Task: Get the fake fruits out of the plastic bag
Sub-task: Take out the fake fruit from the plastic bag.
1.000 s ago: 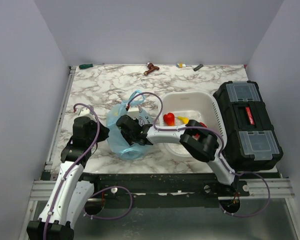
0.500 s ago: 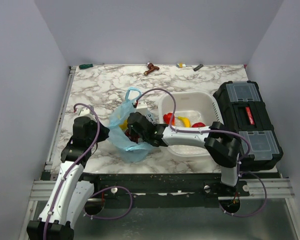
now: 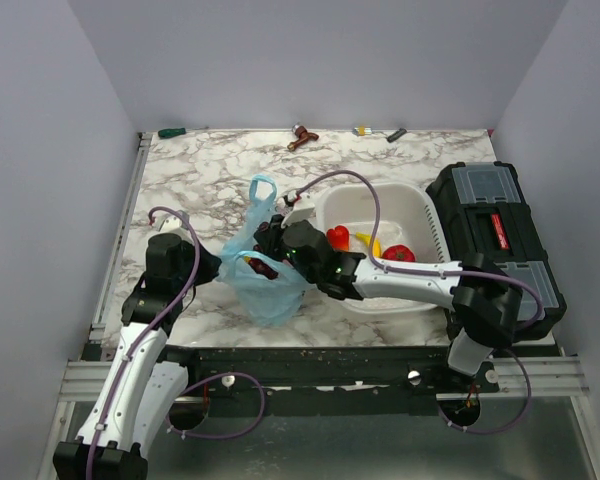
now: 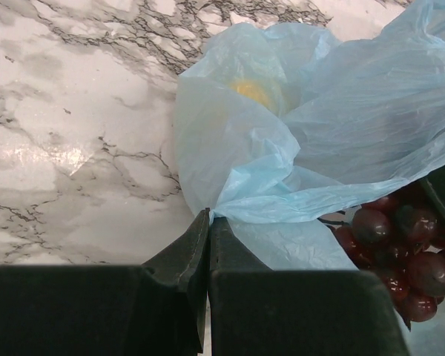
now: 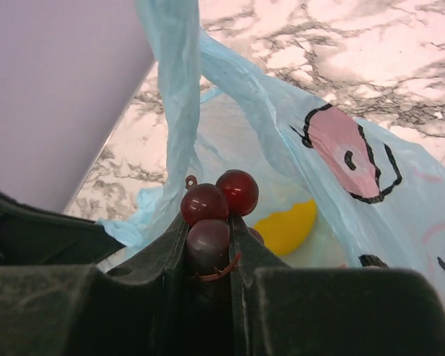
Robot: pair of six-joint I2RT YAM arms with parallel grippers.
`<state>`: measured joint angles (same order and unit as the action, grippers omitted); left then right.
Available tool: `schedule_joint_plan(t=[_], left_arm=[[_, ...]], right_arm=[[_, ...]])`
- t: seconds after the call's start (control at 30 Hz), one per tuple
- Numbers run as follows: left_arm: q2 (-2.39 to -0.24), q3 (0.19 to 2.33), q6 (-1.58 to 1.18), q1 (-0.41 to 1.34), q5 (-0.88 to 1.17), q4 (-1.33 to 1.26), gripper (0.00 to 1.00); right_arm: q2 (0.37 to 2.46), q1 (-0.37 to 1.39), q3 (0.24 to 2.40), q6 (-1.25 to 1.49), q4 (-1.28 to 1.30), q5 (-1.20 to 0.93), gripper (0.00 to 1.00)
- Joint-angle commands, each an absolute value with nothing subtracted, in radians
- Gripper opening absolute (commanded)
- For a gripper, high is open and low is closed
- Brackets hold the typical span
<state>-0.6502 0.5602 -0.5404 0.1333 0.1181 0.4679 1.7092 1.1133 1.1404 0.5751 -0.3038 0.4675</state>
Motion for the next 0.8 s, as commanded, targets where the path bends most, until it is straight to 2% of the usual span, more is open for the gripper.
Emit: schedule_joint_plan(t=[0.0, 0.2, 0.33, 0.47, 0.77], left_arm=[[-0.611, 0.571, -0.545, 0.140, 0.152, 0.491, 0.00], [-0.617, 0.584, -0.510, 0.143, 0.114, 0.506, 0.00], [-0.600, 0.576, -0.502, 0.144, 0.100, 0.493, 0.00], [-0.589, 0.571, -0.499, 0.153, 0.080, 0.483, 0.00], [-0.580, 0.636, -0.494, 0.153, 0.038, 0.537, 0.00]], right_arm=[[1.653, 1.121, 0.972, 0.486, -0.784, 0.370, 0.03], [1.700, 1.121, 1.040, 0.397, -0.850, 0.290, 0.02], [1.676, 1.116, 1.056, 0.365, -0.858, 0.363, 0.01], [1.642, 1.113, 1.118, 0.388, -0.739, 0.379, 0.01], [1.570, 1.114, 1.180, 0.578, -0.547, 0.094, 0.01]])
